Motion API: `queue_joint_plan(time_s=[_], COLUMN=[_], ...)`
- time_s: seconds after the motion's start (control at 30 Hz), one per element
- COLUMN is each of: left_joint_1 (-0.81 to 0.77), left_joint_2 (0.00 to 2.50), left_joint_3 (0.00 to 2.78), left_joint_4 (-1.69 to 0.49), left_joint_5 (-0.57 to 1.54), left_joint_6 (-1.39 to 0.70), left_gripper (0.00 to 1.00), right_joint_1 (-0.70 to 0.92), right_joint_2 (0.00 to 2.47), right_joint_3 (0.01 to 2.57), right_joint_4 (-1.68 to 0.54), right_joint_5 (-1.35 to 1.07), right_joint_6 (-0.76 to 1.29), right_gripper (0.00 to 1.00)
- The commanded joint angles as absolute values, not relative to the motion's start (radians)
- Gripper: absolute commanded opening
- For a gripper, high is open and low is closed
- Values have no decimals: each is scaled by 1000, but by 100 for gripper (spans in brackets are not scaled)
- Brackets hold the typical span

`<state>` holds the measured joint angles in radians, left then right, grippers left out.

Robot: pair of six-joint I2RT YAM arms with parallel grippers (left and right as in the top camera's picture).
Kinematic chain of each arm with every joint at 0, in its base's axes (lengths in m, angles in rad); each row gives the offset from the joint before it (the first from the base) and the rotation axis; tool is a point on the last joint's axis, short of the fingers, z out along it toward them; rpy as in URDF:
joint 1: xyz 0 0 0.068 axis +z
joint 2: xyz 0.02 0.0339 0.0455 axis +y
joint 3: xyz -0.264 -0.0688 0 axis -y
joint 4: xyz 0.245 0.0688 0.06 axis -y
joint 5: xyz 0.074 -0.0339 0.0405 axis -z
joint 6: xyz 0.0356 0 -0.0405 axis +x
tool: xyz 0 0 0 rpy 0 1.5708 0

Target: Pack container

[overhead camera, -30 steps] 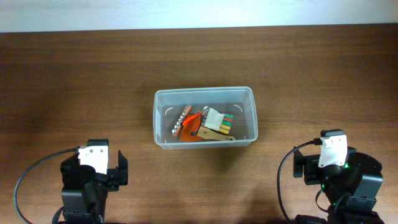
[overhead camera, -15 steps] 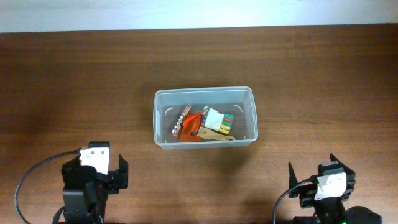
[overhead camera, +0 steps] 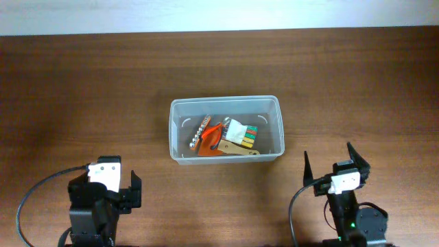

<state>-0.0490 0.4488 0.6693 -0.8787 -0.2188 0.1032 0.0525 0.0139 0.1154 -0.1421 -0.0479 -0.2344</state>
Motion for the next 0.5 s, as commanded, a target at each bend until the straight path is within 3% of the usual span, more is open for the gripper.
queue_joint_plan(time_s=[0.0,0.07,0.47], left_joint_1=[-45,-45,-45], left_joint_2=[443,443,443], left_joint_3=[662,662,662], left_joint_4=[-877,-877,-877], left_joint_5=[-229,-229,-229], left_joint_6=[91,91,91], left_gripper=[99,99,99], right_joint_1=[59,59,59], right_joint_2=[4,7,4], right_joint_3=[60,44,44], right_joint_4=[-148,-163,-160], right_joint_5=[39,92,95], right_joint_6=[-142,-19,-20], right_gripper=[99,99,99])
